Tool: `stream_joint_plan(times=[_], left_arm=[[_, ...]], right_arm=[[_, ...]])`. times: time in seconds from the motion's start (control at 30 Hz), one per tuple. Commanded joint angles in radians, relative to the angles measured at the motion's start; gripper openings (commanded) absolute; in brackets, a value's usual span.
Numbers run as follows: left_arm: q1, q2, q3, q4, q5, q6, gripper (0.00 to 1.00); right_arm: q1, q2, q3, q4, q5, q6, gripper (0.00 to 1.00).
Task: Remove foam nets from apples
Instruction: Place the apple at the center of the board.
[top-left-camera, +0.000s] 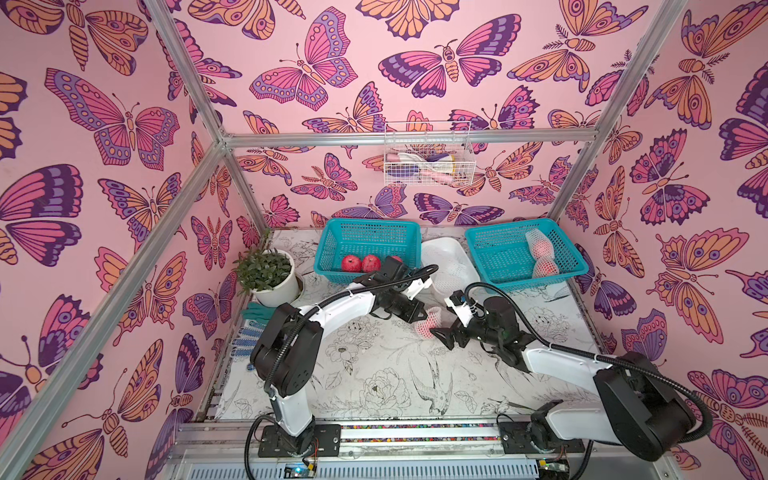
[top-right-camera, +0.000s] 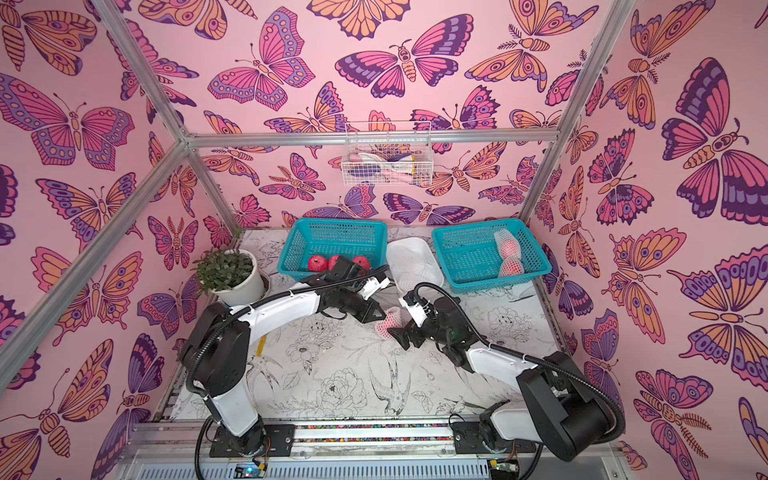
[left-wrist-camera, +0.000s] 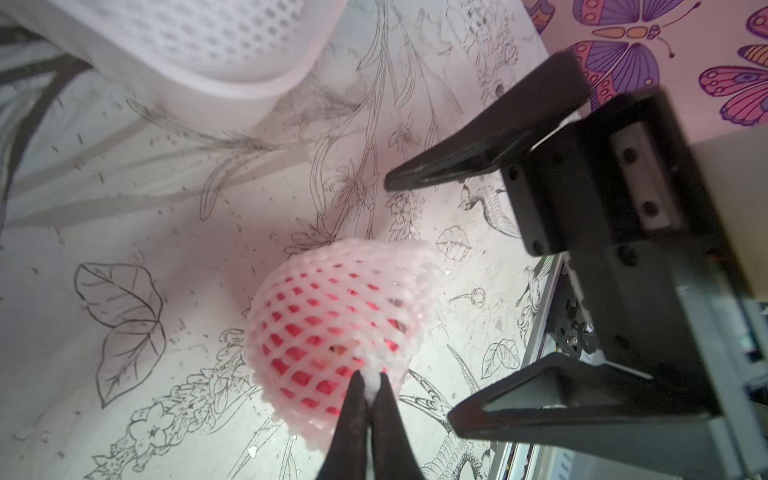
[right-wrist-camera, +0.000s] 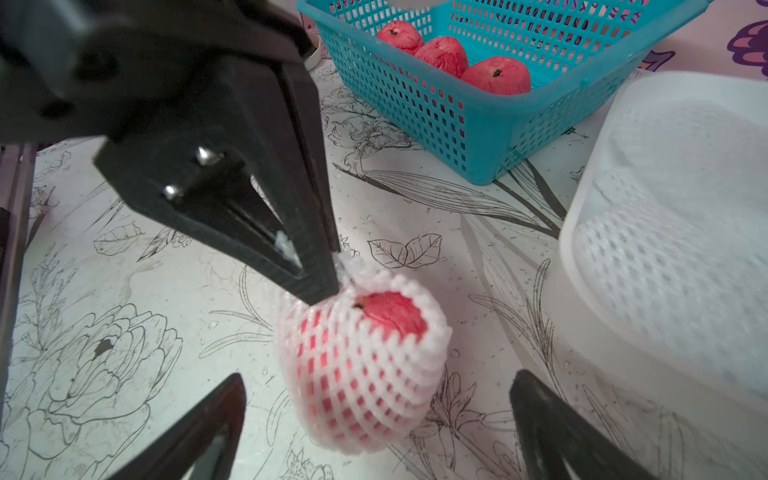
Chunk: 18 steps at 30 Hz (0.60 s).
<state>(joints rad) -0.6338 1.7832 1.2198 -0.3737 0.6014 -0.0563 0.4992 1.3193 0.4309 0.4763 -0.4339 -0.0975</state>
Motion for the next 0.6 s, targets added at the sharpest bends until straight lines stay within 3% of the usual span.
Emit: stream_joint_plan(times=[0.0, 0.33, 0.57], left_arm=[[-0.004, -0.033, -0.037, 0.031, -0.019, 0.023, 0.00], [-0.006, -0.061, -0.051, 0.060, -0.030, 0.015, 0.00], [-0.006, -0.061, -0.054, 0.067, -0.028, 0.011, 0.00]], right_arm=[[0.009, -0.001, 0.000, -0.001, 0.002, -0.014, 0.99], [0.012, 0.096, 0.096, -0.070, -0.104, -0.062, 0.99], [0.015, 0.191, 0.182, -0.089, -0.104, -0.063, 0.99]])
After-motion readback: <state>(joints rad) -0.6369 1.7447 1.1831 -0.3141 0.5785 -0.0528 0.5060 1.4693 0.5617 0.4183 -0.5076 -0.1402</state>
